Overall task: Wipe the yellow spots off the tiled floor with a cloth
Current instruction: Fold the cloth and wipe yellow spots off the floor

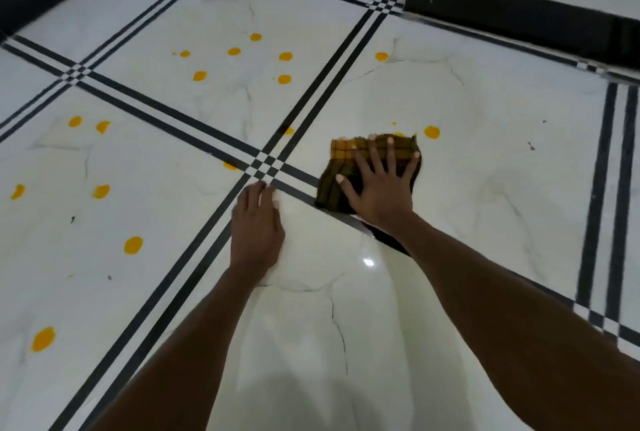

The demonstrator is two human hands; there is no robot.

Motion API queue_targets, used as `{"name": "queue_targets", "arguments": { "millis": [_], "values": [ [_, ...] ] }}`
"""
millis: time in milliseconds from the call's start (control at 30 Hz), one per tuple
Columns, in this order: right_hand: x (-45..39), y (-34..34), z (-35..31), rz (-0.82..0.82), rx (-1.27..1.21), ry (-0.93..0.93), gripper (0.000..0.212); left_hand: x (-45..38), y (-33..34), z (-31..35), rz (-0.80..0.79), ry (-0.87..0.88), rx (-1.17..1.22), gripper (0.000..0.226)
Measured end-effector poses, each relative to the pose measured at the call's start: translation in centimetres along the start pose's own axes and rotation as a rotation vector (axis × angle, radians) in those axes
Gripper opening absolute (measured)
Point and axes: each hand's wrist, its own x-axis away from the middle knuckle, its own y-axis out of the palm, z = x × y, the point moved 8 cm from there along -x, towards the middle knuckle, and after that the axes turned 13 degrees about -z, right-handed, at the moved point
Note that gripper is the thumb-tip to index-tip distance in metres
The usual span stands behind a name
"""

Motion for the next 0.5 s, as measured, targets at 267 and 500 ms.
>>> {"name": "queue_targets", "arguments": {
  "millis": [267,500],
  "values": [
    [6.5,1.9,-8.4,-0.079,0.131,-0.380,0.070,-0.4,1.1,-2.1,-0.123,-0.035,-0.095,0.058],
    [0.6,-1.6,-0.4,0.004,0.075,-0.154,0.075,-0.4,0.8,-1.7,-0.085,-0.048,-0.084,0.057]
  ]
}}
